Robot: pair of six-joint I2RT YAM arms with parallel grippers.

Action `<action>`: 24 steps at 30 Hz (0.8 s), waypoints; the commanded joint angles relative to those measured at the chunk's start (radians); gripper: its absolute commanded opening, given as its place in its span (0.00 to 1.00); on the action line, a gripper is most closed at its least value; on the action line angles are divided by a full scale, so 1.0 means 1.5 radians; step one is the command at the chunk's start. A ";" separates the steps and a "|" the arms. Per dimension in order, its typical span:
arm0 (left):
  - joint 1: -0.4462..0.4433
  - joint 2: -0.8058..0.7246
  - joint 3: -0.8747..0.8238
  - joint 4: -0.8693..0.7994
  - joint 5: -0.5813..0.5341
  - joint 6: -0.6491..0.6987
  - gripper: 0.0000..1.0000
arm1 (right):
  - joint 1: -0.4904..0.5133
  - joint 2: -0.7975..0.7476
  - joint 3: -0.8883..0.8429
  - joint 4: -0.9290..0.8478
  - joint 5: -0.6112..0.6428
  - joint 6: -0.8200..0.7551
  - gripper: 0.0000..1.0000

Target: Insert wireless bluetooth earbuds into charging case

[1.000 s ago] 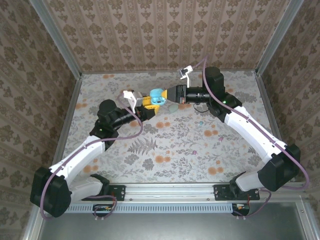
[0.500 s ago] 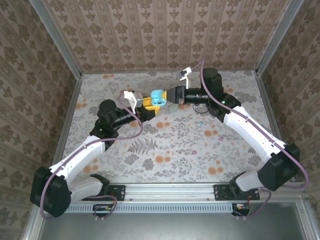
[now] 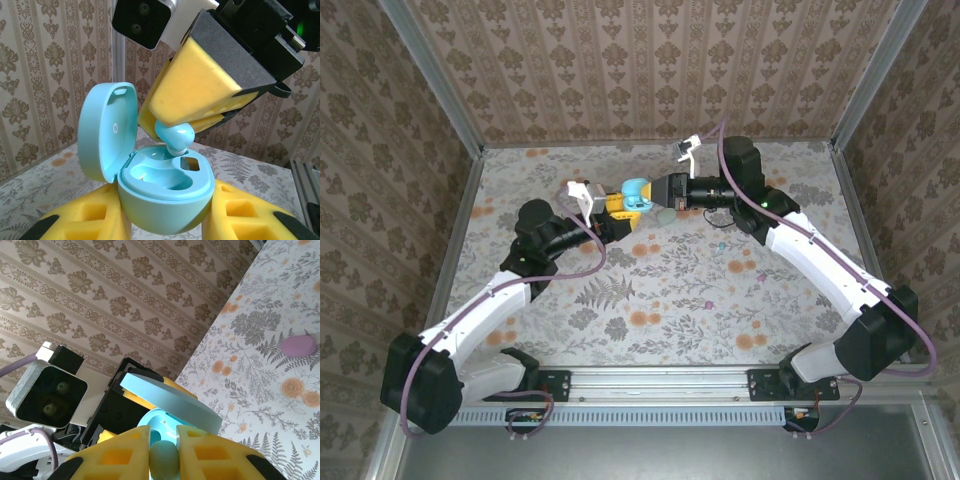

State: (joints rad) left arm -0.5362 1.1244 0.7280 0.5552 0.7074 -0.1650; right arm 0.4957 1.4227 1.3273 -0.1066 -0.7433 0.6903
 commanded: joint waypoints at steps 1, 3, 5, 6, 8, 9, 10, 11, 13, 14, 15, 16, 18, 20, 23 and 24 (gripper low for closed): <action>-0.004 0.001 0.024 0.047 0.009 -0.013 0.31 | 0.006 0.006 0.018 -0.014 0.023 -0.020 0.21; -0.004 0.001 0.024 0.047 0.010 -0.014 0.31 | 0.005 0.005 0.022 -0.026 0.032 -0.028 0.22; -0.004 0.001 0.025 0.048 0.009 -0.015 0.31 | 0.005 0.003 0.023 -0.040 0.046 -0.040 0.23; -0.004 0.001 0.025 0.049 0.009 -0.016 0.31 | 0.005 0.002 0.025 -0.046 0.052 -0.044 0.24; -0.004 0.001 0.025 0.050 0.010 -0.016 0.31 | 0.005 0.001 0.027 -0.050 0.055 -0.048 0.24; -0.004 0.000 0.025 0.049 0.009 -0.016 0.31 | 0.005 0.001 0.028 -0.052 0.056 -0.049 0.25; -0.004 0.001 0.025 0.049 0.010 -0.016 0.31 | 0.005 0.001 0.030 -0.056 0.059 -0.050 0.28; -0.004 0.001 0.026 0.049 0.010 -0.015 0.31 | 0.005 0.001 0.031 -0.058 0.064 -0.051 0.29; -0.003 0.002 0.027 0.048 0.008 -0.015 0.31 | 0.005 -0.001 0.031 -0.061 0.066 -0.055 0.29; -0.004 0.002 0.026 0.049 0.008 -0.015 0.31 | 0.005 -0.002 0.033 -0.063 0.067 -0.056 0.29; -0.004 0.002 0.026 0.049 0.008 -0.016 0.31 | 0.005 -0.003 0.034 -0.064 0.069 -0.056 0.29; -0.004 0.001 0.027 0.049 0.009 -0.016 0.31 | 0.005 -0.004 0.034 -0.064 0.070 -0.057 0.29; -0.004 0.001 0.026 0.049 0.009 -0.016 0.31 | 0.005 -0.006 0.035 -0.068 0.074 -0.059 0.29; -0.004 0.001 0.026 0.048 0.008 -0.016 0.31 | 0.005 -0.011 0.036 -0.074 0.083 -0.062 0.30; -0.004 0.000 0.025 0.047 0.007 -0.014 0.31 | 0.005 -0.016 0.036 -0.075 0.094 -0.062 0.36; -0.004 0.000 0.023 0.047 0.005 -0.012 0.31 | 0.005 -0.016 0.035 -0.074 0.096 -0.061 0.36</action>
State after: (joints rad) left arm -0.5358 1.1290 0.7280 0.5690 0.6956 -0.1764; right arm 0.5022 1.4181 1.3590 -0.1898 -0.6556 0.6193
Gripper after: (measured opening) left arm 0.325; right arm 0.360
